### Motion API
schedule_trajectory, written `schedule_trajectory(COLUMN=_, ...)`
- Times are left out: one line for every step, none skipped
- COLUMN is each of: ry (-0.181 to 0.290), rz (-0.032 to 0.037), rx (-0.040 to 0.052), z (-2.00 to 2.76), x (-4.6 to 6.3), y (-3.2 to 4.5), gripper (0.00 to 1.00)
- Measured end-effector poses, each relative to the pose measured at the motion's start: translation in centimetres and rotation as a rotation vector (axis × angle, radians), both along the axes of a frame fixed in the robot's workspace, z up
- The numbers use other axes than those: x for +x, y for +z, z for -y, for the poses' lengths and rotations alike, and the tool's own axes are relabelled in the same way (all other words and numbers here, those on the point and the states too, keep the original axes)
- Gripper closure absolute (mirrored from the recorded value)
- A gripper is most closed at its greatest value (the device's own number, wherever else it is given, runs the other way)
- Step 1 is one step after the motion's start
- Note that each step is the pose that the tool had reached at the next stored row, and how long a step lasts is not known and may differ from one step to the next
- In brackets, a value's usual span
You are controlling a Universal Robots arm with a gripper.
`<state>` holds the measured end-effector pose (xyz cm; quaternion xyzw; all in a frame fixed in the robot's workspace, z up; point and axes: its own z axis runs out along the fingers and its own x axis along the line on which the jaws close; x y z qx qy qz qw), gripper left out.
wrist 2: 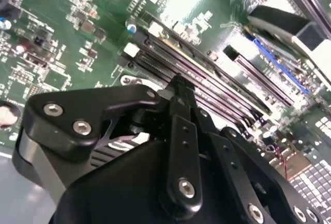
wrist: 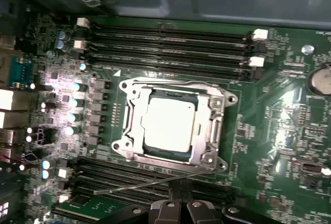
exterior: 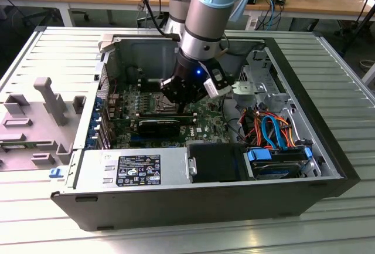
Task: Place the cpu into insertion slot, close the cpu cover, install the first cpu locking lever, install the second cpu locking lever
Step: 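Install the second cpu locking lever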
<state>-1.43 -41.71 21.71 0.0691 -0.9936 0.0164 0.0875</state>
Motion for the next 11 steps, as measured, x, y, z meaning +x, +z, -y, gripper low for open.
schedule_trajectory(ry=0.000, rz=0.0000, rx=0.0002, z=-0.18, x=0.0, y=0.38, gripper=0.89)
schedule_trajectory(ry=0.000, rz=0.0001, rx=0.0001, z=-0.31, x=0.0, y=0.52, gripper=0.89)
schedule_trajectory(ry=0.000, rz=0.0001, rx=0.0001, z=-0.37, x=0.0, y=0.53, gripper=0.89)
schedule_trajectory(ry=0.000, rz=0.0001, rx=0.0002, z=-0.37, x=0.0, y=0.52, gripper=0.89)
schedule_trajectory(ry=0.000, rz=0.0002, rx=0.0005, z=-0.38, x=0.0, y=0.45, gripper=0.89)
schedule_trajectory(ry=0.000, rz=0.0002, rx=0.0003, z=-0.38, x=-0.1, y=0.35, gripper=0.89)
schedule_trajectory(ry=0.000, rz=0.0001, rx=0.0005, z=-0.38, x=-0.3, y=0.27, gripper=0.89)
schedule_trajectory(ry=0.000, rz=0.0001, rx=0.0008, z=-0.38, x=-0.5, y=0.18, gripper=0.89)
schedule_trajectory(ry=0.000, rz=0.0000, rx=0.0019, z=-0.38, x=-1.0, y=0.06, gripper=0.89)
schedule_trajectory(ry=0.000, rz=0.0001, rx=0.0030, z=-0.38, x=-1.5, y=-0.07, gripper=0.89)
schedule_trajectory(ry=0.000, rz=0.0001, rx=0.0032, z=-0.38, x=-1.8, y=-0.12, gripper=0.89)
